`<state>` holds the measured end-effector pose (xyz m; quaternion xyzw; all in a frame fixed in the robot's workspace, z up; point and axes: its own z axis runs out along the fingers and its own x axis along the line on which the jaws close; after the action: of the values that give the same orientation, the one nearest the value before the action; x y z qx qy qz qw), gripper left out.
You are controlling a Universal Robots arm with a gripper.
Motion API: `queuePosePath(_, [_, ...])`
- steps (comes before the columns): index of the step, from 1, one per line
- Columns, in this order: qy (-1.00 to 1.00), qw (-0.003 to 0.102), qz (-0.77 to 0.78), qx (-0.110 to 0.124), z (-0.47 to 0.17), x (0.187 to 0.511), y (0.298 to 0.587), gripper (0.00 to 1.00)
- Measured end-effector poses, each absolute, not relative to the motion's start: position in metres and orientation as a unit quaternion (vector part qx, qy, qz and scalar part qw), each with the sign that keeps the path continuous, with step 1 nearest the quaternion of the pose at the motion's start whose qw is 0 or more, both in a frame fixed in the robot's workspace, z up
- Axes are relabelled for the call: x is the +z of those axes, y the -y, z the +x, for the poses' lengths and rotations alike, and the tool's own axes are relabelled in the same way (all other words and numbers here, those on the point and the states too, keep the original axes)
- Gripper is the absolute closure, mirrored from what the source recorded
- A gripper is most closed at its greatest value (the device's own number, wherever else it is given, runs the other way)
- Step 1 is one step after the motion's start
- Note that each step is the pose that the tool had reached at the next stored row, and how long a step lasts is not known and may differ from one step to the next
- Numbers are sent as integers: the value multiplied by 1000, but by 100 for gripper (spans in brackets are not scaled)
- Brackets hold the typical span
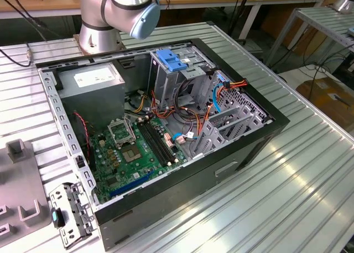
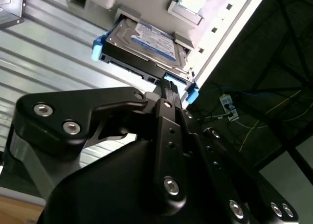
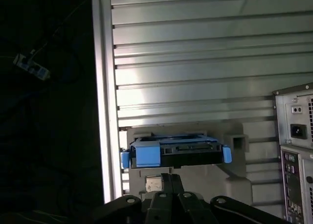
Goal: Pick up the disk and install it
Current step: 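Reach for the disk, then pick up the disk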
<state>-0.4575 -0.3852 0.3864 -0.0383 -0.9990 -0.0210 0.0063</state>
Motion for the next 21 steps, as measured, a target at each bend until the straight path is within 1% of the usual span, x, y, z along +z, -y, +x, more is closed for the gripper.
queuePosePath(3, [999, 6, -38, -21, -468, 386, 383, 89])
queuePosePath(21, [999, 6, -28, -21, -469, 386, 383, 89])
